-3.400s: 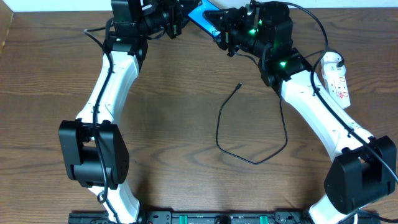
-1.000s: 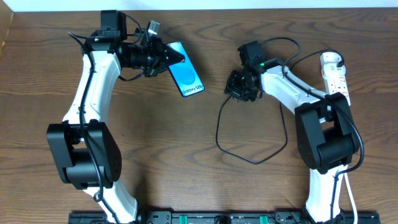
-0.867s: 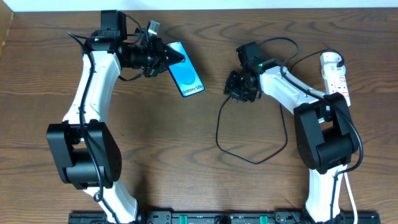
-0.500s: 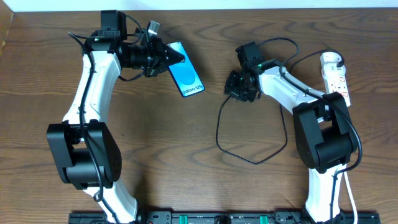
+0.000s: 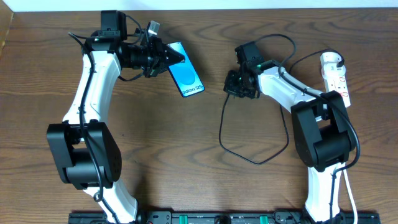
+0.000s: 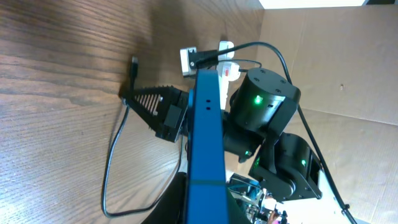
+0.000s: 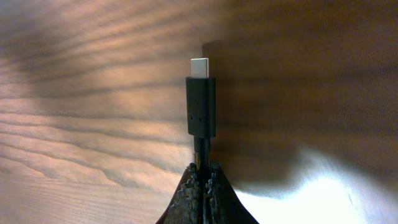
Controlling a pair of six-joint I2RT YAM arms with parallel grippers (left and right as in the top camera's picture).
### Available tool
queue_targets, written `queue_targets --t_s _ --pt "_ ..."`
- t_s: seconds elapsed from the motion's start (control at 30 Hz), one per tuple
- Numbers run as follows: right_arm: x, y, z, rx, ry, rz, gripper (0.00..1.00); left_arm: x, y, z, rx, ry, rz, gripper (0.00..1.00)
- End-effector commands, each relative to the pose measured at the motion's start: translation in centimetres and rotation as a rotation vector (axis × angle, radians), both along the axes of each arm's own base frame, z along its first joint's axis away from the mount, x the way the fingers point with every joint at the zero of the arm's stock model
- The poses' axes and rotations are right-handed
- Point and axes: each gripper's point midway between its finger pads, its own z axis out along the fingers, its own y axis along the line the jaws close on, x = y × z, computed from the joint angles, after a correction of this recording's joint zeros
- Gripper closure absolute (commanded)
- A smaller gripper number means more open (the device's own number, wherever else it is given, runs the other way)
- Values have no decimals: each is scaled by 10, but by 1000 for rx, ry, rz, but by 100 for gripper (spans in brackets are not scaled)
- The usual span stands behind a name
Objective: Plug charger to phone and switch on socket
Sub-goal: 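Grasp the black cable's USB-C plug end with the right gripper, then lift the plug with the right gripper, pointing it upward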
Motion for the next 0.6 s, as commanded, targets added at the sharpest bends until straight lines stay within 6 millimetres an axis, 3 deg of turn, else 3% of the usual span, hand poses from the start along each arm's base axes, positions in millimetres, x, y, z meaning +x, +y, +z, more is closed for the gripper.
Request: queue_targets --t_s 0.0,0.07,0.2,0.33,0.57 --pt "5 10 -5 49 -81 212 99 -3 -3 14 -21 -22 -8 92" --pt "7 20 11 127 -153 329 99 -4 -3 16 -31 -23 -12 93" --pt "3 29 70 291 -314 534 99 -4 -6 31 -116 -58 -46 92" --pt "-14 26 131 375 -427 653 99 -5 -14 57 -234 -151 -116 93" --pt "-55 26 204 435 -508 739 99 -5 -17 82 -332 -247 -185 93"
